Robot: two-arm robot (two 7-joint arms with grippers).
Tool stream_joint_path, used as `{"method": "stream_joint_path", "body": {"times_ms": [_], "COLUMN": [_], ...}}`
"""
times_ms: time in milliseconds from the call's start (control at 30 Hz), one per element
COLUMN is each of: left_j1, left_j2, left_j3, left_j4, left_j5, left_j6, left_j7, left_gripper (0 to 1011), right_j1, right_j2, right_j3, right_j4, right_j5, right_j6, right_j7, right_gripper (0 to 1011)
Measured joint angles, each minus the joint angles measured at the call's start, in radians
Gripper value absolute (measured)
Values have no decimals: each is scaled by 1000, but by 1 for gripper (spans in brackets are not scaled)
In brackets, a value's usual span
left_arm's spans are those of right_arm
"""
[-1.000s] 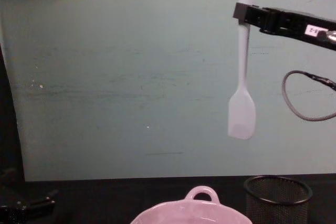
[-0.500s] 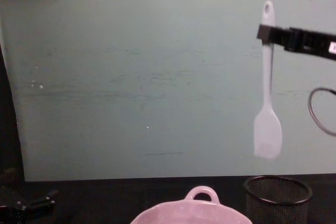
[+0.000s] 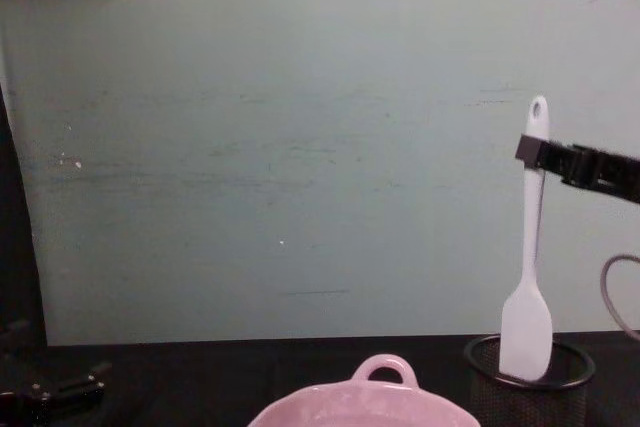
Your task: Use the one hand to pick up the spoon and stir the clear water in the bowl.
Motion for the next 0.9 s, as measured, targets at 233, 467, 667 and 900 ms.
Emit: {"method": "stream_joint_path", "body": {"times_ms": [233,467,667,900], "left_j1": [0,0,0,0], "left_j2": [0,0,0,0], "left_j3": [0,0,0,0], "left_j4": [0,0,0,0], "left_j5": [0,0,0,0], "left_j6": [0,0,0,0], "left_j7": [0,0,0,0], "left_gripper": [1011,1011,1011,1011], "right_j1": [-15,-23,-27,-37], "right_j2": [-18,-44,-54,-56], "right_j3": [0,3,8,16], "right_j4": [38,79,96,109], "right_j5": [21,55,74,88], "right_j6": [-13,-26,-32,-33], "right_j7": [8,17,16,10], "right_gripper": [124,124,124,125]}}
